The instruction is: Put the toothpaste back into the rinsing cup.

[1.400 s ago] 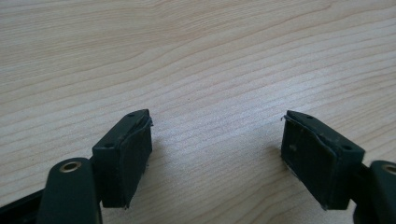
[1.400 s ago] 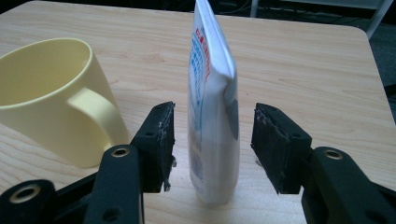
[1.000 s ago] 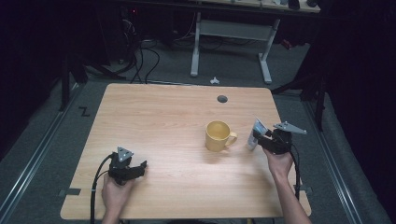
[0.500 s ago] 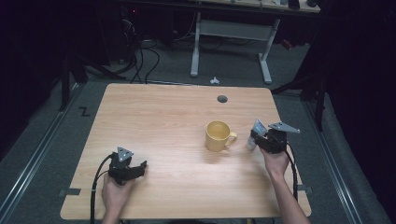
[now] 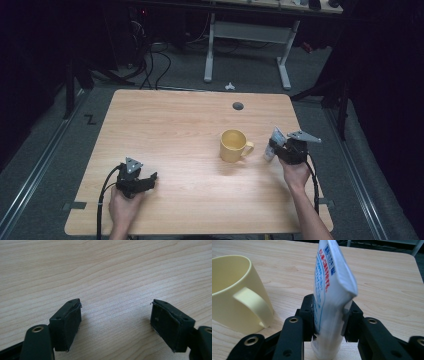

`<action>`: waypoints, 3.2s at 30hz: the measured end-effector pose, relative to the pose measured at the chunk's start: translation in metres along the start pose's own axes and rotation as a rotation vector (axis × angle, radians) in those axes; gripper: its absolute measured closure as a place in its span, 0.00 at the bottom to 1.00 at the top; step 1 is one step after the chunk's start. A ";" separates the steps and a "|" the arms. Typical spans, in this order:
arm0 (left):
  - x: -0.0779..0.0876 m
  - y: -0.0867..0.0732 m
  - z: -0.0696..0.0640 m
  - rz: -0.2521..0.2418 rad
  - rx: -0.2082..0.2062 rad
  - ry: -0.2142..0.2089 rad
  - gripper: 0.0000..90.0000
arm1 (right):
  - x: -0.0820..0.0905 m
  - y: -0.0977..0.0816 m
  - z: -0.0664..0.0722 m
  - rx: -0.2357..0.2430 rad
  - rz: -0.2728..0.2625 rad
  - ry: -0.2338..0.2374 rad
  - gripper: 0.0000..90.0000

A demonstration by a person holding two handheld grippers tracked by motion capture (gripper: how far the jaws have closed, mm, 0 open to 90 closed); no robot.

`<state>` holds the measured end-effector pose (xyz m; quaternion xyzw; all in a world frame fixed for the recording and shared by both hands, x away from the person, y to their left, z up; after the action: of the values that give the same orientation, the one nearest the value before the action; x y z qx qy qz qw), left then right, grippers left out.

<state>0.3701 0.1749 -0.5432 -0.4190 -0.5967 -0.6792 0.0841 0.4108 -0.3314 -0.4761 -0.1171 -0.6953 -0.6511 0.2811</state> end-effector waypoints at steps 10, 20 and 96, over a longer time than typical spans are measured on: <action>0.000 0.000 0.000 0.000 0.000 0.000 0.28 | 0.003 0.000 -0.005 -0.026 0.010 0.025 0.75; 0.000 0.000 0.000 0.000 0.000 0.000 0.28 | 0.004 0.001 -0.004 -0.013 0.006 0.040 0.75; 0.000 0.000 0.000 0.000 -0.004 -0.004 0.28 | 0.032 0.048 0.014 0.076 -0.043 0.147 0.75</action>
<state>0.3702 0.1745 -0.5432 -0.4205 -0.5954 -0.6796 0.0820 0.4063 -0.3180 -0.4179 -0.0435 -0.6993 -0.6369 0.3217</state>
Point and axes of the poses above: each handheld gripper's, and its own axes: x roughly backward along the jaws, y roughly out of its top, z roughly to its left, the point moved 1 cm from there along -x, roughly forward along the jaws, and after that the axes turned 4 degrees about -y, right-handed, at the moved point
